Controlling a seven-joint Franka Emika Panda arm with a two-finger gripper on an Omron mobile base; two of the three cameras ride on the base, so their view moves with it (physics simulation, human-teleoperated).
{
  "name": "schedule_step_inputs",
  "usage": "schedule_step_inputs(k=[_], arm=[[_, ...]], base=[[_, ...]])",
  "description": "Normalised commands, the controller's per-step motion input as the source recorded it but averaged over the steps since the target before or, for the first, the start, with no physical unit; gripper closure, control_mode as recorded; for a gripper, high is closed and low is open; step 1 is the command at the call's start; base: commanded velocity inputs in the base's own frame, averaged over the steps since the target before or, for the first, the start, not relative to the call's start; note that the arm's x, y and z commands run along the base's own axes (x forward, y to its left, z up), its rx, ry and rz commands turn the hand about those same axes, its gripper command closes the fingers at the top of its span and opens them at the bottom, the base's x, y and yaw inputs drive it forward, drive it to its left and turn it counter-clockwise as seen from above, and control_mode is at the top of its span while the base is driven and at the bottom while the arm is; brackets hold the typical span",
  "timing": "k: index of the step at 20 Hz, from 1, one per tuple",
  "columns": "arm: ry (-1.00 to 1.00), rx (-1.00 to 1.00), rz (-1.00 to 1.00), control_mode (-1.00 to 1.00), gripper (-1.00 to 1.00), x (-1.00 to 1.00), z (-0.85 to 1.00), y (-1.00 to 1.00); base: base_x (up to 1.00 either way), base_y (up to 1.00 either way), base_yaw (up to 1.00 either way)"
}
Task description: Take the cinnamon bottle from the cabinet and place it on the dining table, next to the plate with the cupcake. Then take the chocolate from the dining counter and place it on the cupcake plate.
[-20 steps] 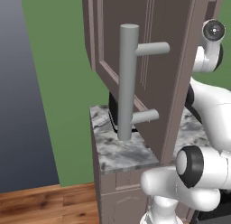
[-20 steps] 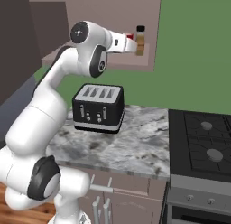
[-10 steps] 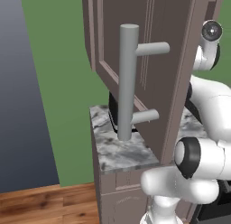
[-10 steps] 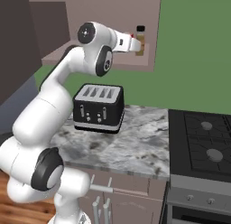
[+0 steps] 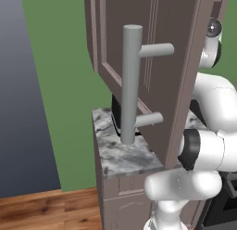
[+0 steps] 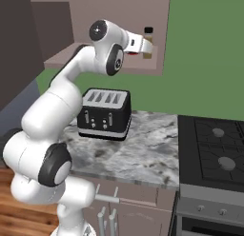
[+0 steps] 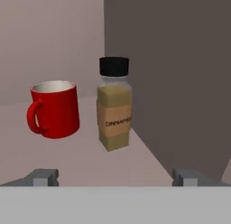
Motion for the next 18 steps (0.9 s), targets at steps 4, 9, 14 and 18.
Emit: schedule_step_inputs(k=[4,9,14,18], arm=[[0.14,0.00,-0.05,-1.00,-1.00,0.29,-0.16,-0.12],[0.13,0.00,-0.01,-1.00,-1.00,0.30,-0.15,-0.14],[0.07,0.00,0.00,-1.00,-1.00,0.25,-0.07,-0.15],[0.00,0.00,0.00,-1.00,-1.00,0.13,-0.06,-0.16]], base=[[0.00,0.00,0.00],[0.00,0.00,0.00],[0.00,0.00,0.00],[0.00,0.00,0.00]])
